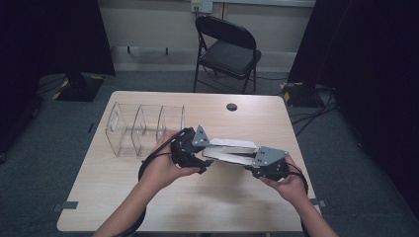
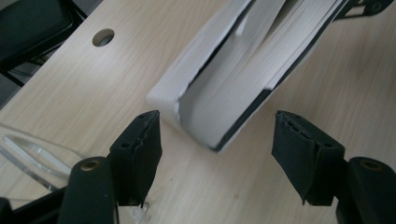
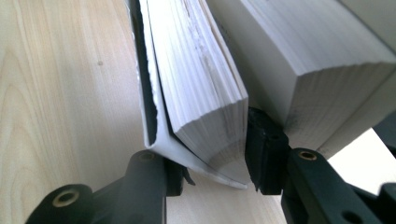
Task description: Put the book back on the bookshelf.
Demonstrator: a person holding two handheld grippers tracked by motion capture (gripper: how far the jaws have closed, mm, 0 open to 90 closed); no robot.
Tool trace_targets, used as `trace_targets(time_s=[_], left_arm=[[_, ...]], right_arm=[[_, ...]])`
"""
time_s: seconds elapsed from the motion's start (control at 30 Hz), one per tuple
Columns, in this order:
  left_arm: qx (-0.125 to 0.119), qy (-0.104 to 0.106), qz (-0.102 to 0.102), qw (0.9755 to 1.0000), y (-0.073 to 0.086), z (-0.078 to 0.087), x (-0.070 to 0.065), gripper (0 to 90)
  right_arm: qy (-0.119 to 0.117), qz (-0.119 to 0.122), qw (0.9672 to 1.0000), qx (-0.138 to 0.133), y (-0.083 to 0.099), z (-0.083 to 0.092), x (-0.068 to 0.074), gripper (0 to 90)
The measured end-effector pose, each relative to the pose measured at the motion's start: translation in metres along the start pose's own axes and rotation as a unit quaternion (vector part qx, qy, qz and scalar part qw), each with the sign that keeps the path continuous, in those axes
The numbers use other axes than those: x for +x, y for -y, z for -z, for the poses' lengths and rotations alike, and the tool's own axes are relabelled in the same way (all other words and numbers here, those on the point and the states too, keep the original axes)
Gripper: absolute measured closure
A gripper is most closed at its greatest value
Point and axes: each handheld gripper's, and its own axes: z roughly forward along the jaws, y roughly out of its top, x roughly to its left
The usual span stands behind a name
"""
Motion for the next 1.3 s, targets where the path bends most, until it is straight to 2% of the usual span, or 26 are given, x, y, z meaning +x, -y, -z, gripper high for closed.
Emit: trace_targets(time_s=[0.13, 0.27, 0.53, 0.7, 1.0, 1.2, 1.3], left_arm=[[0.011, 0.002, 0.007, 0.9999, 0.011, -0.007, 0.000, 31.2], [0.016, 0.011, 0.014, 0.9997, 0.021, -0.016, 0.001, 30.9], [0.021, 0.030, 0.048, 0.9981, 0.042, -0.032, 0.002, 30.7], [0.027, 0.035, 0.052, 0.9977, 0.051, -0.037, 0.000, 30.3], [0.048, 0.051, 0.058, 0.9958, 0.074, -0.057, -0.008, 28.8], [0.037, 0.061, 0.065, 0.9953, 0.082, -0.059, -0.009, 27.5], [0.031, 0.066, 0.075, 0.9945, 0.089, -0.063, -0.009, 27.2]], right_arm=[[-0.005, -0.005, 1.0000, 0.002, -0.001, 0.001, -0.002, 62.4], [-0.016, -0.022, 0.9996, -0.001, -0.002, 0.004, -0.007, 62.6], [-0.046, -0.041, 0.9981, 0.001, -0.004, 0.012, -0.015, 62.7], [-0.062, -0.048, 0.9969, 0.003, -0.006, 0.014, -0.020, 62.8], [-0.068, -0.061, 0.9958, 0.008, -0.007, 0.014, -0.024, 62.7], [-0.074, -0.066, 0.9950, 0.007, -0.008, 0.014, -0.026, 62.7], [-0.075, -0.067, 0.9948, 0.009, -0.009, 0.014, -0.027, 62.6]])
